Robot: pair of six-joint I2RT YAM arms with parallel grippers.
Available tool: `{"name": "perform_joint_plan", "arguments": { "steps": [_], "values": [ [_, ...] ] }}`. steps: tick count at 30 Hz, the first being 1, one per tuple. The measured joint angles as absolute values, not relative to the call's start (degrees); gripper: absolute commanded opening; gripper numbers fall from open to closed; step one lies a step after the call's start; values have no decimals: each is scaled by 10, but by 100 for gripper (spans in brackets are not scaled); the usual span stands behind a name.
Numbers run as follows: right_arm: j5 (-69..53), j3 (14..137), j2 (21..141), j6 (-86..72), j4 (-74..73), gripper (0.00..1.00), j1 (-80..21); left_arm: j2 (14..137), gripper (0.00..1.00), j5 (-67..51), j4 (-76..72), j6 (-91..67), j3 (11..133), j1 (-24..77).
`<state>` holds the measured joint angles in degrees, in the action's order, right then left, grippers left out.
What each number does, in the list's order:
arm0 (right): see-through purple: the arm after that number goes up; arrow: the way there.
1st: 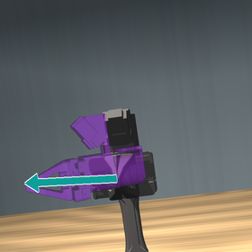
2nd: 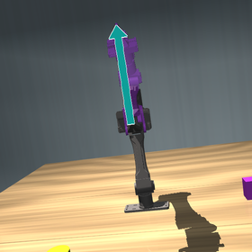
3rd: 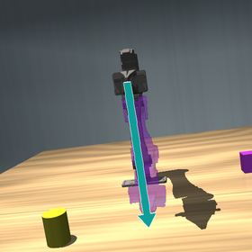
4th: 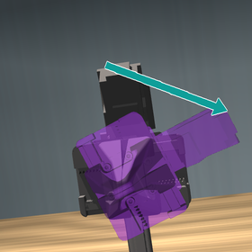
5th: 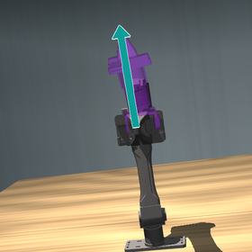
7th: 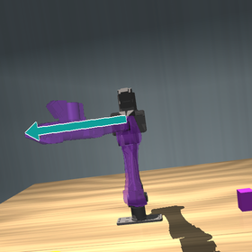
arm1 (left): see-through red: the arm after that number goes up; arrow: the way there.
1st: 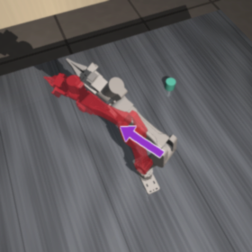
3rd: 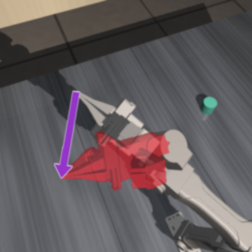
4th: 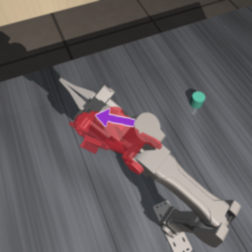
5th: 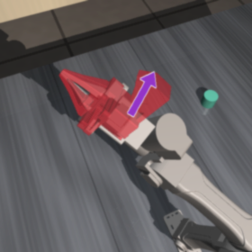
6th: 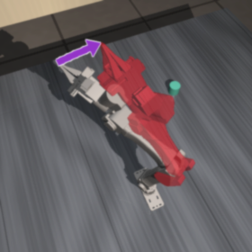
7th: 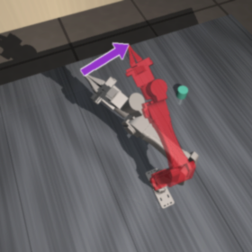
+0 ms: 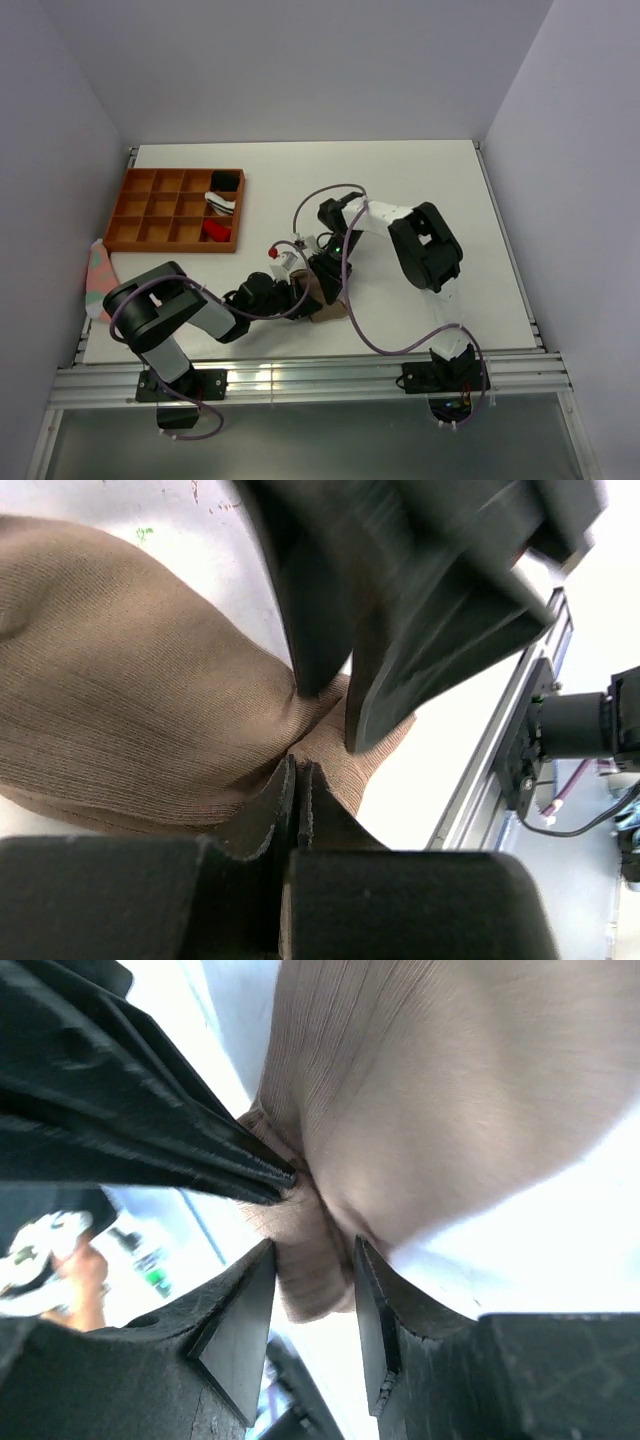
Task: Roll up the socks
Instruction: Roll the sock at the center of the board.
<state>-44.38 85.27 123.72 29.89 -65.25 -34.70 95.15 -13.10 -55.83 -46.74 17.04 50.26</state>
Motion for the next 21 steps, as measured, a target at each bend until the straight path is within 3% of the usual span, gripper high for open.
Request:
{"name": "perform_joint_plan", "arguments": {
  "steps": [10,21],
  "values": [
    [-401,783,1093,314,-556,46,-309,953,0,-121,-545,-503,176,503],
    [-348,592,886,383,-424,51,-304,937,0,-100,-512,-548,172,504]
  ]
}}
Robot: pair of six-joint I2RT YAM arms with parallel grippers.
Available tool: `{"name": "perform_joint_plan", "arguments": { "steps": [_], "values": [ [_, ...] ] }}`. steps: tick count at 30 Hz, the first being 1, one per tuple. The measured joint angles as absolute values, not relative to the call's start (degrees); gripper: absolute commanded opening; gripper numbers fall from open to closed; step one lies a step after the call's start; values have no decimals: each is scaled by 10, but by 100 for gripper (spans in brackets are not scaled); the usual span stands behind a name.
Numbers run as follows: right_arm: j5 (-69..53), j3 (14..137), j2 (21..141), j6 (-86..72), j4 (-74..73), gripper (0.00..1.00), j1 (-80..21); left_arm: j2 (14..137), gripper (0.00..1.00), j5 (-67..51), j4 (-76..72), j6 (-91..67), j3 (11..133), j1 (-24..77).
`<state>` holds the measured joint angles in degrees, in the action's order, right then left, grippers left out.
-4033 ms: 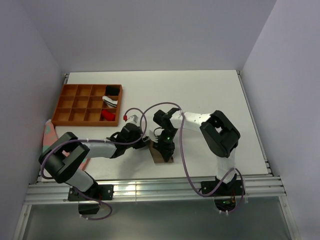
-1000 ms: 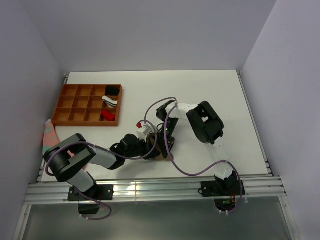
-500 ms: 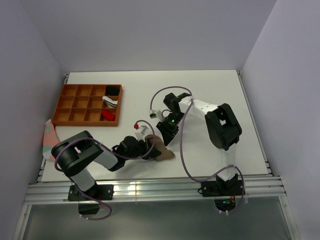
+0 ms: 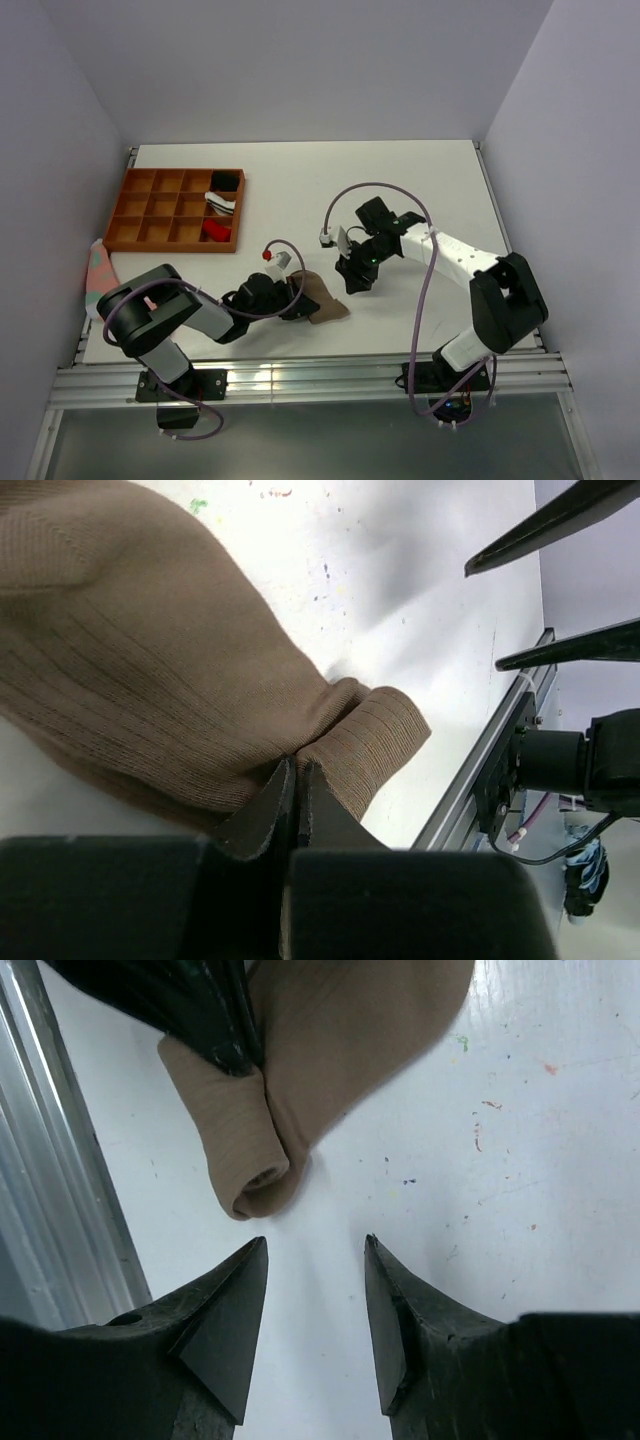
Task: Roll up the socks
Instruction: Roll the sock at the center of the board.
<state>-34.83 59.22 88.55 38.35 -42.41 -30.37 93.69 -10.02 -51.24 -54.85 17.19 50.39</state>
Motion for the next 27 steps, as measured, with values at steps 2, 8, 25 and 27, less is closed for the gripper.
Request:
{"name": "perform_joint_plan", "arguments": {
  "steps": [2,8,25,27],
  "values": [
    [-349,568,864,394,-399,53,-304,935,0,-98,-517,-557,164,504],
    [-319,484,788,418,-318,54,-338,935,0,-96,-521,-578,158,504],
    [-168,315,671,457,-134,58,-530,949,0,-101,-529,-610,158,504],
    [-154,298,664,462,-116,58,-547,950,0,-103,-530,-610,158,504]
  ]
}}
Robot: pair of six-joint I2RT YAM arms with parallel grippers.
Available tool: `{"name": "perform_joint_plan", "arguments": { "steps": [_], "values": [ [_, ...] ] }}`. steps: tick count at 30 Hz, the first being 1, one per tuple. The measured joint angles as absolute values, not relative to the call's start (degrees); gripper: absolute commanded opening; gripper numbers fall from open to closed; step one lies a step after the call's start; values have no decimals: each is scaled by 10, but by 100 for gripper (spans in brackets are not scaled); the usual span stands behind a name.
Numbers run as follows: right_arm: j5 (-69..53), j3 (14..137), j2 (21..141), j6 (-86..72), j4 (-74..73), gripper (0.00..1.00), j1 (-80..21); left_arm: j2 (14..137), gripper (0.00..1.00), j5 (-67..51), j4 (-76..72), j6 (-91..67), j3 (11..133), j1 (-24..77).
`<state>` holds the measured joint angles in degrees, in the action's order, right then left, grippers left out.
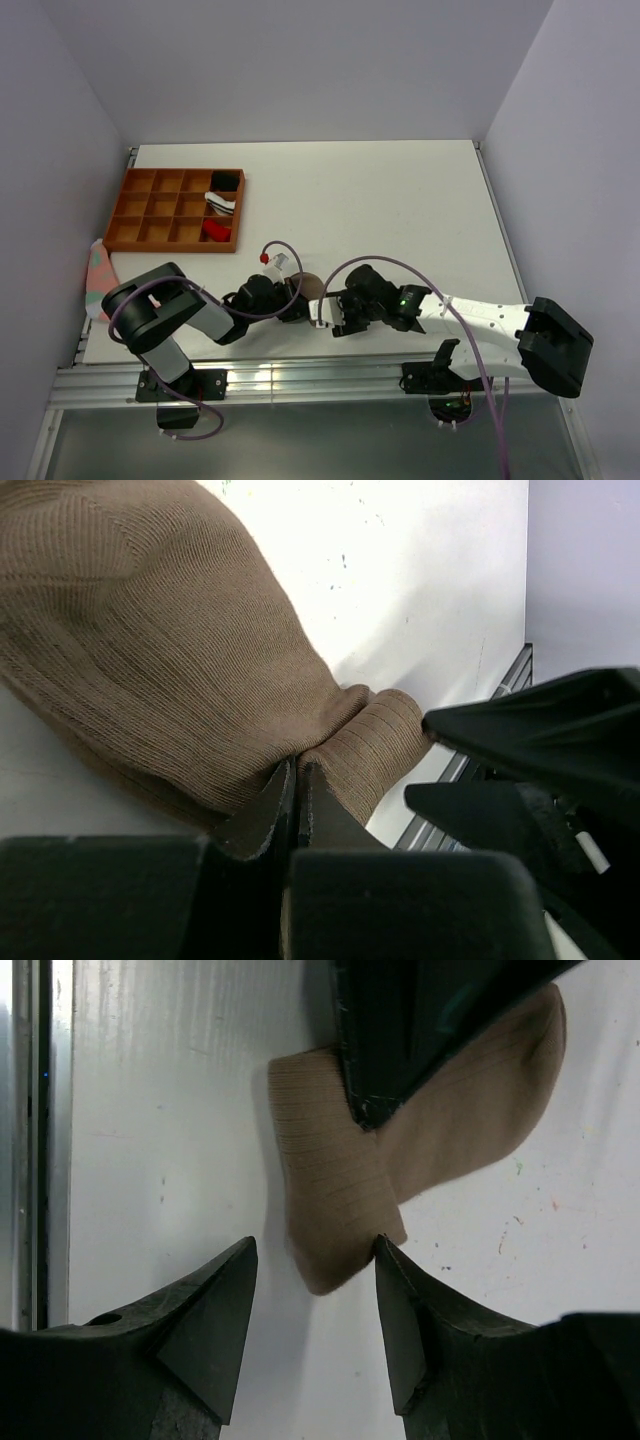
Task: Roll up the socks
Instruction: Roll the sock at the center of the board.
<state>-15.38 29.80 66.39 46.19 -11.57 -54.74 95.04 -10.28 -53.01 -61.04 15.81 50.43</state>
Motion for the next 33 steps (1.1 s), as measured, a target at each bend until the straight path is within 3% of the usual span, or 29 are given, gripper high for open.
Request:
{"name": "perform_joint_plan", "arguments": {
  "steps": [18,25,28,33],
  "values": [
    [-64,272,729,494,-27,54,-605,972,0,-137,-553,-613,156,493],
    [-47,309,763,491,-45,18,-608,980,0,-161,-556,-612,160,487],
    [-41,312,763,489,-51,14,-610,970,2,-163,-543,-612,161,484],
    [-38,312,762,484,-49,13,-616,891,15,-142,-415,-604,175,478]
  ]
}}
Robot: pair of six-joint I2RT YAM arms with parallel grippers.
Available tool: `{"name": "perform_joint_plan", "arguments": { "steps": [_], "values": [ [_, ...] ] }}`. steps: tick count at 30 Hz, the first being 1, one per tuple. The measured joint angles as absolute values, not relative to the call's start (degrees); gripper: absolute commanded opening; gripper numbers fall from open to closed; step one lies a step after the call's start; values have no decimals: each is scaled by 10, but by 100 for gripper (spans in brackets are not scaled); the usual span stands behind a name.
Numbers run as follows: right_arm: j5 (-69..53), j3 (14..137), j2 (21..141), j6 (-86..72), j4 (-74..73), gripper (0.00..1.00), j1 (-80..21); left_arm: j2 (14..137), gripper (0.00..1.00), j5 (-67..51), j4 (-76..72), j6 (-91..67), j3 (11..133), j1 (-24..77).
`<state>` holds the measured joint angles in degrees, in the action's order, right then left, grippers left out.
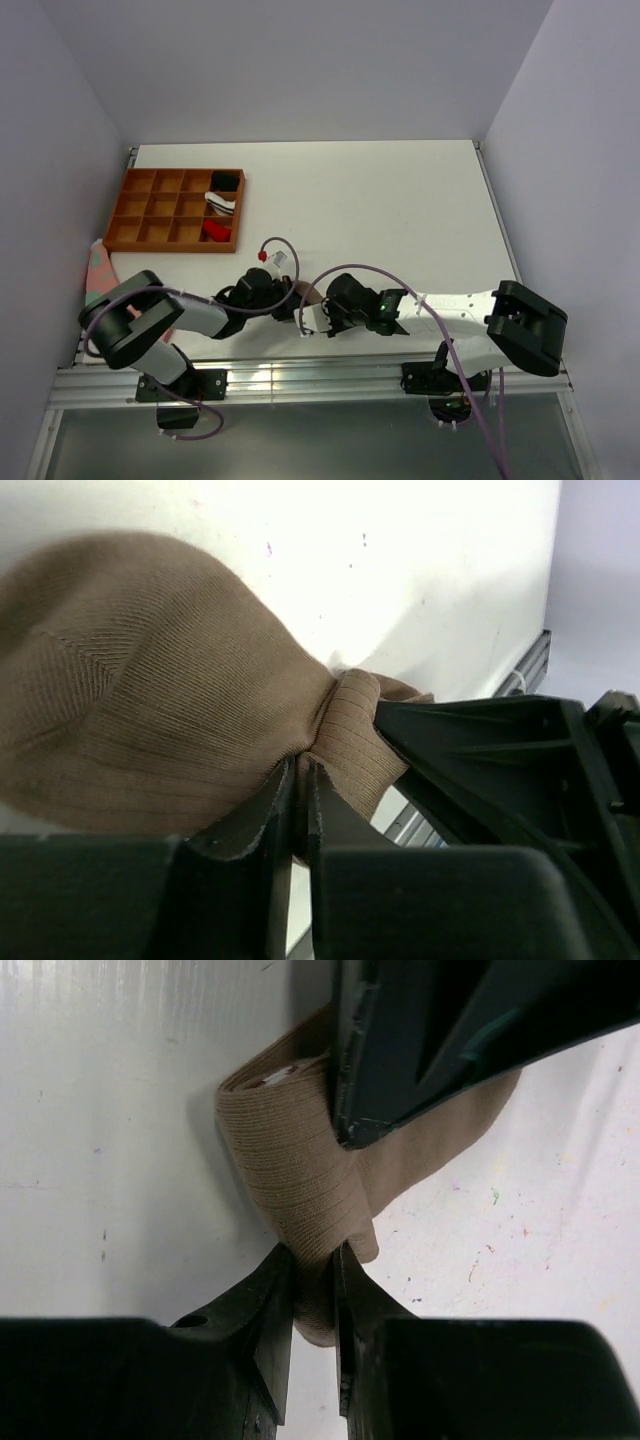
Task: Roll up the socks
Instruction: Roll the sock at the center of the board.
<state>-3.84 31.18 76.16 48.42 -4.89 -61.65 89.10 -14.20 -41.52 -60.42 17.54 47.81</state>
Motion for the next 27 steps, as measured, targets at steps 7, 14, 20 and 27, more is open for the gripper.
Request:
{"name": "perform_joint_plan", "arguments": {
  "steps": [7,14,20,27],
  "values": [
    [-19,306,756,472,-45,13,-618,762,22,-59,-188,-589,243,462],
    [-12,306,757,465,-45,13,-618,727,23,4,-43,-599,260,453],
    [-10,307,760,461,-45,13,-618,732,27,16,15,-613,254,453],
    [-9,309,761,460,-47,13,-619,752,28,14,17,-608,269,453]
  ]
}}
